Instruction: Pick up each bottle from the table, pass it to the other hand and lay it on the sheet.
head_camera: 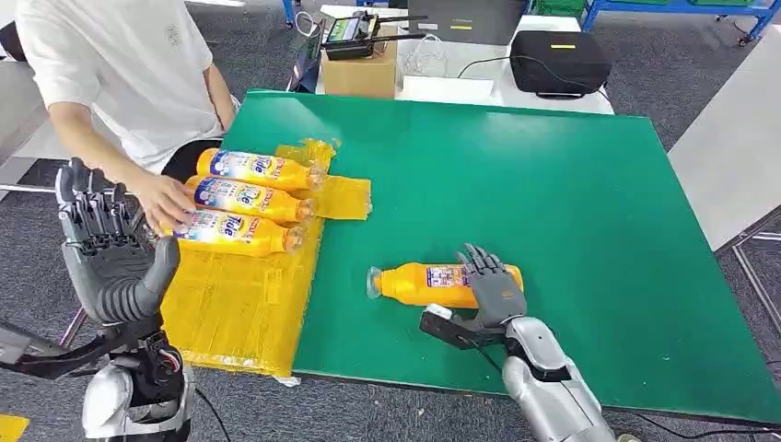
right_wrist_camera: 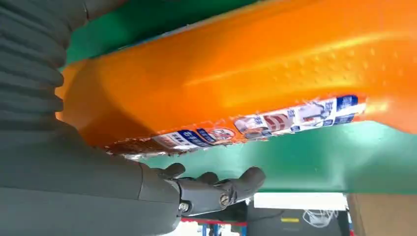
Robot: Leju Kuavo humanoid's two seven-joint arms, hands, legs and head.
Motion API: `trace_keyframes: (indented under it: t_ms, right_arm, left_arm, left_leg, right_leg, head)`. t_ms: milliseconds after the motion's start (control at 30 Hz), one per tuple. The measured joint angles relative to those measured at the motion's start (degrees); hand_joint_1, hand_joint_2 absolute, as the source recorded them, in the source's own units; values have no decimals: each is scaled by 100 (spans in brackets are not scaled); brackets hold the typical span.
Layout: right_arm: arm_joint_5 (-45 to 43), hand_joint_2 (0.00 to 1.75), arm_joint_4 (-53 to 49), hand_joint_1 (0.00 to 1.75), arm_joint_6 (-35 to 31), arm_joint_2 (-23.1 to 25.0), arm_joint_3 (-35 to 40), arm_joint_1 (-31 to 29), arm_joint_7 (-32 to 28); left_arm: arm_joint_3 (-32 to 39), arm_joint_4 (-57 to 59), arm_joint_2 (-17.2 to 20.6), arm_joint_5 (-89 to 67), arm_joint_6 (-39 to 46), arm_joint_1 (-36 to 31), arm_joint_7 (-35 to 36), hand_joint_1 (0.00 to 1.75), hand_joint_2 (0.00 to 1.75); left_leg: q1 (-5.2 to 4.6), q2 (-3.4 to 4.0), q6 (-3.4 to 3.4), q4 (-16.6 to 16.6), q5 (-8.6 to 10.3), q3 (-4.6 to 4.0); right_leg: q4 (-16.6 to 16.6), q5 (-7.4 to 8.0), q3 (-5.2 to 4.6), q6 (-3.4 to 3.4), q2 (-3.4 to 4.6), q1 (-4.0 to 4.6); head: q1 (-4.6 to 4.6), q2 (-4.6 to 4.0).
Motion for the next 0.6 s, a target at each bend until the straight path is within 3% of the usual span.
trace_keyframes:
  t_ms: [267, 533, 567, 600]
  right_arm:
    - [-17, 175, 765, 0, 330, 168, 39, -519, 271]
    - [105, 175, 915, 0, 861, 236, 306, -774, 724]
    - [107, 175, 909, 12, 936, 225, 348, -796, 770]
    - [98, 175, 900, 58, 1012, 205, 385, -805, 802]
  left_arm:
    - [-68, 90, 2, 18, 83, -42, 74, 0, 175]
    - [-134, 66, 5, -37, 55, 52, 118, 0, 175]
    - [-149, 59, 7, -53, 37, 71, 131, 0, 175]
    - [-160, 48, 7, -74, 22, 86, 144, 0, 175]
  left_leg:
    - [0, 19, 1, -2, -3, 43]
    - [0, 28, 2, -3, -2, 81]
    - [1, 28, 2, -3, -2, 84]
    - [1, 28, 2, -3, -2, 86]
  right_leg:
    - [-3, 1, 34, -1, 11, 0]
    - [-4, 10, 61, 9, 25, 0]
    - [-4, 10, 62, 9, 26, 0]
    - [-4, 10, 65, 9, 26, 0]
  head:
    - [0, 0]
    - [0, 0]
    - [2, 0]
    - [0, 0]
